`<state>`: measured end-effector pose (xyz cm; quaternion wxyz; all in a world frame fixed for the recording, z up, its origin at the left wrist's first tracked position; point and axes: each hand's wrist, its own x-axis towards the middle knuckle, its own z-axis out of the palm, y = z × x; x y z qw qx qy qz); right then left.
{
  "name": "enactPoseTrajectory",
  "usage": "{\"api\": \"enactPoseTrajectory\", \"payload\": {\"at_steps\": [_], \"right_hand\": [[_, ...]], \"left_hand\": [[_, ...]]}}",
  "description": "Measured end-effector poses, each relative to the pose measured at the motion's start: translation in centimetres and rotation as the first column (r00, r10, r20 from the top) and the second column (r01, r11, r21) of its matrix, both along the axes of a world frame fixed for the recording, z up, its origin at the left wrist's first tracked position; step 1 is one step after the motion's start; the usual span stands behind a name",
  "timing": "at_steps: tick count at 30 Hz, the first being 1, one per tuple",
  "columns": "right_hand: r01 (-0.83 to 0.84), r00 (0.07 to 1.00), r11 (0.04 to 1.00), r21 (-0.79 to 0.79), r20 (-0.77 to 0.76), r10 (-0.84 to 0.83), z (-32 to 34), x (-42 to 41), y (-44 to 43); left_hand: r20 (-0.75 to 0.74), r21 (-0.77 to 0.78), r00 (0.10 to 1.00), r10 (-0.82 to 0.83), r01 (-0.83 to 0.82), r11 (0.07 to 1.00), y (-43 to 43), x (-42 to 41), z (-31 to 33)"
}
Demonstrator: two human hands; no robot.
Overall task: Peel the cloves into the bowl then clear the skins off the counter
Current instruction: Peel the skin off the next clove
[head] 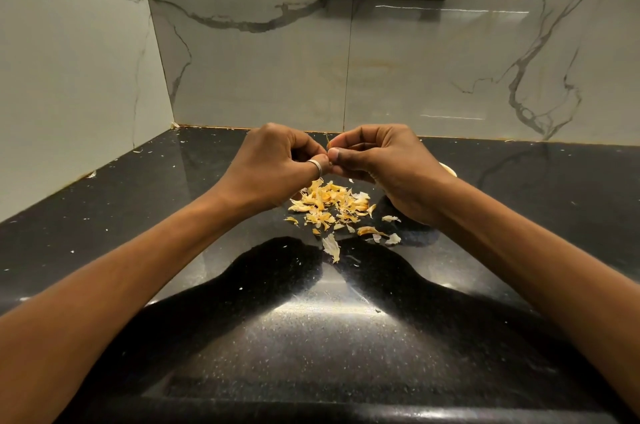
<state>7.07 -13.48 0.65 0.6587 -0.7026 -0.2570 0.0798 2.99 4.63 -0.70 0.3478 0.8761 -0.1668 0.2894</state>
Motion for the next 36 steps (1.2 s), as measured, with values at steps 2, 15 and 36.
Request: {"api": "enactPoseTrajectory", "payload": {"at_steps": [2, 15, 36], "right_hand": [[0.002, 1.0, 1.0, -0.004, -0.006, -0.002, -0.03, -0.06, 0.05], [0.007, 0.996, 0.998, 0.06, -0.084, -0.002, -0.06, -0.06, 0.25], [0.016, 0.998, 0.998, 0.062, -0.065, -0.012, 0.0, -0.12, 0.3]], "left_hand": [[0.004, 0.023, 1.0, -0.001, 0.001, 1.0, -0.07, -0.14, 0.01], [0.065, 0.056, 0.998, 0.018, -0.022, 0.998, -0.17, -0.36, 0.08], [0.161, 0.119, 0.987, 0.023, -0.043, 0.992, -0.41, -0.59, 0.06]]}}
